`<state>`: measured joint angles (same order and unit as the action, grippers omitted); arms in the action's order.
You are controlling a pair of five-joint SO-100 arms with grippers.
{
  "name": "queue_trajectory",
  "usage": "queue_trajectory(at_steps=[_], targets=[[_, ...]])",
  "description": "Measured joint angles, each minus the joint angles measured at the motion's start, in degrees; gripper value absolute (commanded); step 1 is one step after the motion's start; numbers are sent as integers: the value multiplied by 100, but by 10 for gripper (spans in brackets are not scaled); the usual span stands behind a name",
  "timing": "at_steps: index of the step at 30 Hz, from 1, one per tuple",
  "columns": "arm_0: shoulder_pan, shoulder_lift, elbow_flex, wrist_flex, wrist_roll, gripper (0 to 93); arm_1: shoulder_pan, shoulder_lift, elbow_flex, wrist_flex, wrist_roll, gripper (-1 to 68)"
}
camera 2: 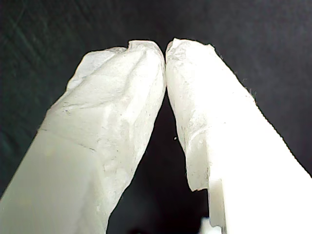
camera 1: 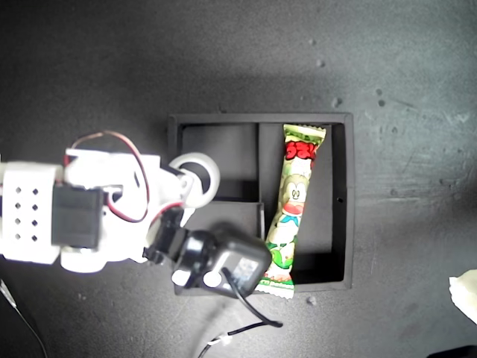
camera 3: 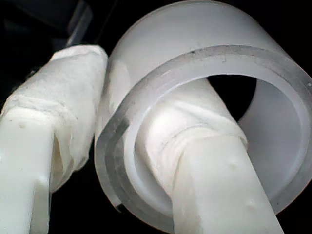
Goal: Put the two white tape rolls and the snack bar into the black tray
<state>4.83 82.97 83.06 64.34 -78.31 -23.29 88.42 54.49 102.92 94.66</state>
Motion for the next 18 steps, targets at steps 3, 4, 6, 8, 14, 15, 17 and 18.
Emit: queue_trajectory(at_steps=[3,4,6,8,14,15,17,18], targets=[[-35,-185,-185,0,97,0,35,0,-35,0,0,-3],[-44,-246,-220,0,97,0,35,0,-35,0,0,-3],[-70,-334,-281,0,97,0,18,0,-35,0,0,-3],[-79,-396,-343,0,97,1,0,0,-35,0,0,-3],[-97,-659,-536,0,220,84,26,0,-35,0,0,-3],[-114,-703,-598,18,237,103,26,26,-35,0,0,-3],[-141,-800,-765,114,237,122,62,141,-35,0,0,-3],[-141,-844,-861,176,237,129,88,220,-35,0,0,-3]])
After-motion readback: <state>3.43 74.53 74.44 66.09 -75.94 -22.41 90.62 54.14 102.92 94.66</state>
